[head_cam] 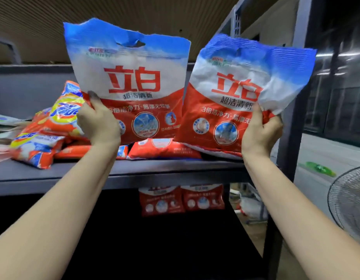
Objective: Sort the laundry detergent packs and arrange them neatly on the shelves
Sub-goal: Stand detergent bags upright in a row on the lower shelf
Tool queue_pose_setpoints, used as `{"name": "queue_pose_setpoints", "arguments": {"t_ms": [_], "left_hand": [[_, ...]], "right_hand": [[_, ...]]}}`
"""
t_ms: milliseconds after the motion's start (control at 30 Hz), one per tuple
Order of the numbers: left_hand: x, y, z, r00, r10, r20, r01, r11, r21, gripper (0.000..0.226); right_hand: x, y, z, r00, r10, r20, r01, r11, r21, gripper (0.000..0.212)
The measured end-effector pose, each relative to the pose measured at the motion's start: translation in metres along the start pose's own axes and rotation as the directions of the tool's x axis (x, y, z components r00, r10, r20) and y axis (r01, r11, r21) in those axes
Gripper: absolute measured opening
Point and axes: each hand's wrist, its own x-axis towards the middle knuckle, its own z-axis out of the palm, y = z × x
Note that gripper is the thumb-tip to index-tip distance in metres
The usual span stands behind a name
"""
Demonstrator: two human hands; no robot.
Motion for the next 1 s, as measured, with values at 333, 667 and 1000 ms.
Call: {"name": "queue_pose_setpoints", "arguments": {"t_ms": [333, 667, 1000], "left_hand": [[-0.040, -0.028, -0.083, 0.990, -0.087, -0.114, 0.100, 0.989, 0.111, 0.042], [-0.087, -0.072, -0.137, 1.000, -0.016, -0.021, 0.019, 0.989, 0.144, 0.051], [-0.168, -0.125, -0.162, 0.987, -0.124, 0.101, 0.078, 0.925, 0.372, 0.047]], "right_hand": [[-0.035, 0.010, -0.064, 0.990, 0.113, 0.088, -0.113, 0.994, 0.001, 0.042], [-0.076, 0.040, -0.126, 0.957, 0.258, 0.136, -0.261, 0.965, 0.004, 0.008], [-0.120, 0.114, -0.166, 0.811, 0.534, 0.239, -0.471, 0.839, -0.273, 0.013]]}}
